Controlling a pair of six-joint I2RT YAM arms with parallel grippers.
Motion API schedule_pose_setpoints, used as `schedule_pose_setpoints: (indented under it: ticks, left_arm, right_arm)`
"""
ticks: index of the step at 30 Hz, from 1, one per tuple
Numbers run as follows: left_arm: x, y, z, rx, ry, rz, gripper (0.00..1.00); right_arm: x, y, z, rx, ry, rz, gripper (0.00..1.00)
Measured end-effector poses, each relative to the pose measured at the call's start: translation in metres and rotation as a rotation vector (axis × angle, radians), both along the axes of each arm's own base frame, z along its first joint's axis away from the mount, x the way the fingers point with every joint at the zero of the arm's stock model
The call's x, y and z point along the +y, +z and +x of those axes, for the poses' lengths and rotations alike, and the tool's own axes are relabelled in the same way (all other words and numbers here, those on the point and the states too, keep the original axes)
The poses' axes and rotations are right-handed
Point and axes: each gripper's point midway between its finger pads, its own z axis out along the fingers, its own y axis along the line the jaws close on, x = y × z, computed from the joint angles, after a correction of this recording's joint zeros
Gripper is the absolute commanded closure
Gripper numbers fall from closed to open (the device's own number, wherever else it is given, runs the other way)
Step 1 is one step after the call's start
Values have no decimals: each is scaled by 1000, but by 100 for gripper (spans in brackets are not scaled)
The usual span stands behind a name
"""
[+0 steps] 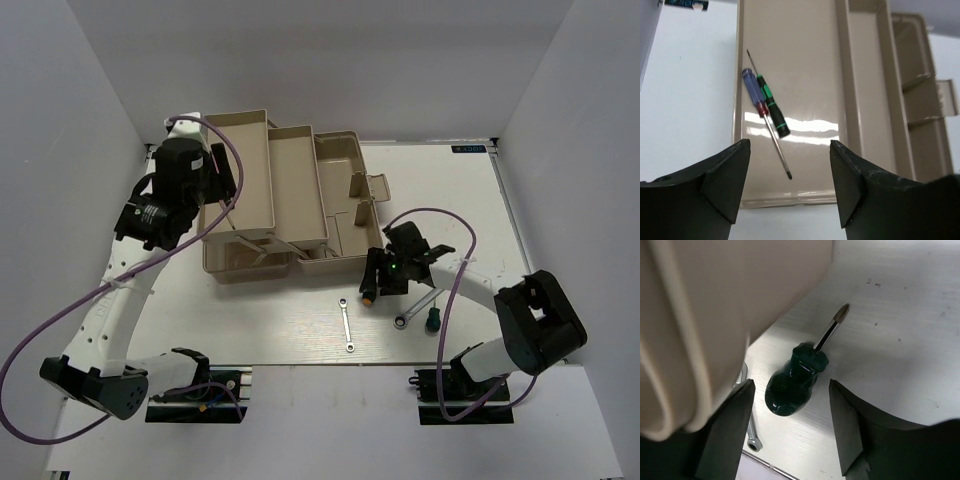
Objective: Sort the tools into containers
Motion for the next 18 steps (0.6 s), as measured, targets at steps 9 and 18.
schedule_pose_setpoints:
  ticks: [9,18]
  left_arm:
    - [-1,-34,-22,116,-36,19,28]
    - [-37,3,-36,76,-243,-18,29]
  right_arm:
    - [4,-4,-5,-58,-5,-48,66]
    - [-16,-2,-14,-58,7,-128,100]
